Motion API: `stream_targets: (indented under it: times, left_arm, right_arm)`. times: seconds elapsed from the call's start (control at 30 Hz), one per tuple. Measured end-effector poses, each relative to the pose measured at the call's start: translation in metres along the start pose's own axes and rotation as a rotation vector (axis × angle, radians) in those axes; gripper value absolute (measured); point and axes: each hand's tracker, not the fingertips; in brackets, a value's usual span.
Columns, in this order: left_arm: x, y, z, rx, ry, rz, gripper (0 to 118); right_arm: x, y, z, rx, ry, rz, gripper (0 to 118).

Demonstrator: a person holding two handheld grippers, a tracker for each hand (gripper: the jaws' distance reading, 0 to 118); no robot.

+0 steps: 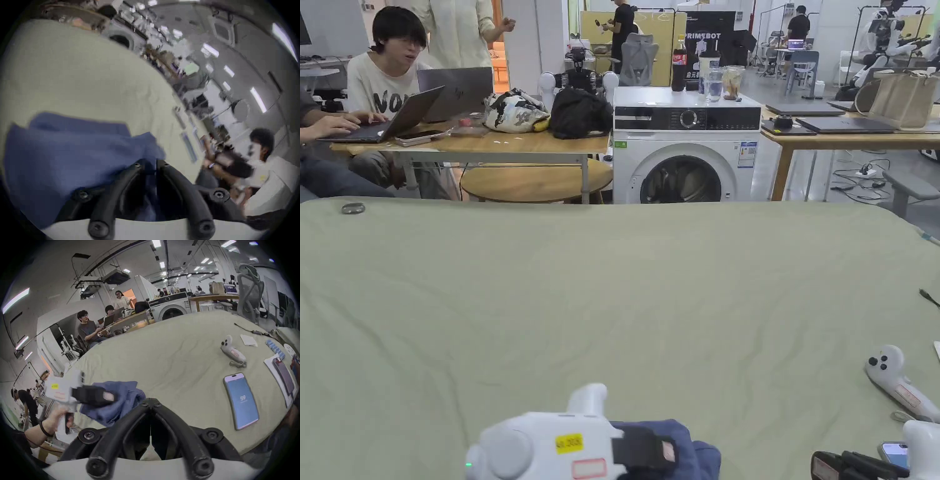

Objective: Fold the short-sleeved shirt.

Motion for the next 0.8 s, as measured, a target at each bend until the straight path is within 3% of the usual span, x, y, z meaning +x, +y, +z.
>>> stream_targets:
  times: [0.07, 0.2, 0.23, 0.3, 0.37, 0.47, 0.57, 0.6, 0.67, 0.7, 0.73, 0.8]
  left_arm:
    - [0.002, -0.013, -0.028, -0.057, 0.143, -0.042, 4]
    - [0.009, -0.009, -0.011, -0.008, 0.075, -0.036, 4]
    - [0.010, -0.005, 0.002, 0.024, 0.033, -0.031, 12]
    - [0.014, 0.001, 0.042, 0.157, 0.029, -0.063, 56]
    - [0.005, 0.007, 0.084, 0.240, -0.013, -0.036, 84]
    - [-0.027, 0.009, 0.135, 0.285, -0.076, 0.100, 86]
    - [-0.063, -0.002, 0.162, 0.321, -0.012, 0.183, 86]
    - [-0.074, -0.007, 0.165, 0.301, -0.017, 0.224, 86]
    - [-0.092, -0.017, 0.156, 0.237, -0.124, 0.287, 86]
    - [-0.099, -0.020, 0.146, 0.221, -0.131, 0.303, 86]
    - [-0.103, -0.023, 0.137, 0.196, -0.099, 0.329, 86]
    - [-0.111, -0.026, 0.120, 0.132, -0.039, 0.323, 86]
  right_arm:
    - [-0.007, -0.004, -0.006, -0.018, 0.011, 0.006, 0]
    - [-0.025, -0.010, -0.023, -0.077, 0.014, 0.075, 0]
    - [-0.028, -0.011, -0.032, -0.102, 0.042, 0.074, 0]
    - [-0.037, -0.009, -0.054, -0.147, 0.092, 0.074, 0]
    - [-0.053, -0.006, -0.076, -0.169, 0.129, 0.117, 0]
    - [-0.071, 0.002, -0.110, -0.213, 0.214, 0.141, 0]
    - [-0.076, 0.000, -0.148, -0.343, 0.101, 0.214, 0]
    - [-0.070, -0.007, -0.161, -0.421, 0.086, 0.191, 0]
    - [-0.049, -0.015, -0.162, -0.381, 0.204, 0.016, 0]
    - [-0.042, -0.012, -0.156, -0.368, 0.207, -0.058, 0]
    - [-0.040, -0.012, -0.155, -0.382, 0.212, -0.082, 0]
    - [-0.039, -0.014, -0.152, -0.381, 0.211, -0.042, 0]
